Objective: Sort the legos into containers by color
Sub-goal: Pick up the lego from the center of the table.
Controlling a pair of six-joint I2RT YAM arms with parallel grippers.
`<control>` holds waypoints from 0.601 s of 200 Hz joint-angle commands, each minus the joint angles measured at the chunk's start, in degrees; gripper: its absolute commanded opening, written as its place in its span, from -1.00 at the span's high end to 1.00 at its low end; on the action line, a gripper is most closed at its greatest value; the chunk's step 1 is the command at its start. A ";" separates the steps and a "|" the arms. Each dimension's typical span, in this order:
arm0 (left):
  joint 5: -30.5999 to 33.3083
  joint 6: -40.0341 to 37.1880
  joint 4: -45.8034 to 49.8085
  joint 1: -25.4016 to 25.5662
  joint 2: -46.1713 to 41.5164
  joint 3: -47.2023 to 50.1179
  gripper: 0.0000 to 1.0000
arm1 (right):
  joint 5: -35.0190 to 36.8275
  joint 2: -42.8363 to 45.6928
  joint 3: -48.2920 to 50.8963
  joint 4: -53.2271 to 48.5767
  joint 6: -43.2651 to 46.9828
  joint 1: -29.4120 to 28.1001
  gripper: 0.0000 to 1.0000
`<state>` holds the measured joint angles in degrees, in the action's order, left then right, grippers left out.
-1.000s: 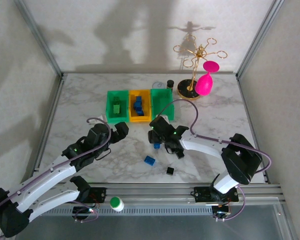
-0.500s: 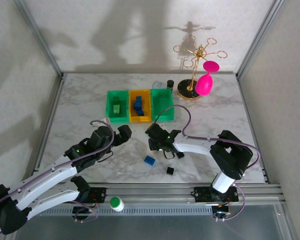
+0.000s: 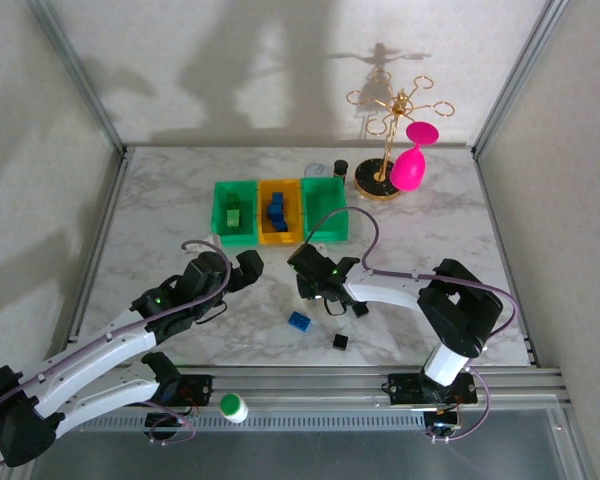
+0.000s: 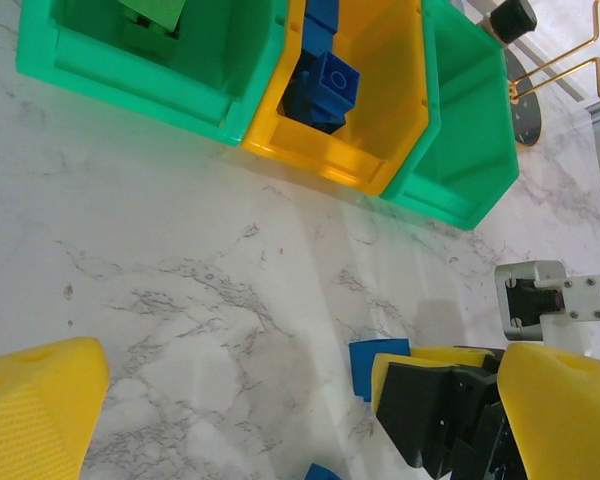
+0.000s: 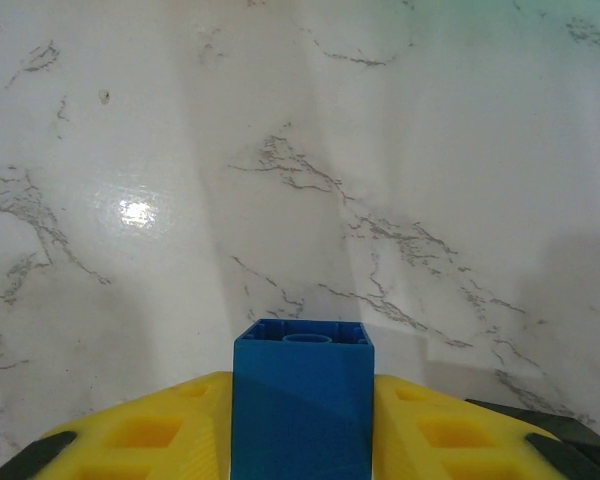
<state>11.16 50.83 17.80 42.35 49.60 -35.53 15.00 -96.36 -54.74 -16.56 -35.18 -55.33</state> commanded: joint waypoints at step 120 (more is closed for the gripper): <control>5.34 -3.41 3.00 0.29 1.32 -6.57 -0.99 | 1.61 2.19 -9.34 -2.28 3.08 0.64 0.24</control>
<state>13.06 49.47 19.14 42.35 50.46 -38.52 15.31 -95.33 -60.42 -18.24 -34.09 -55.31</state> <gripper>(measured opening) 0.996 0.375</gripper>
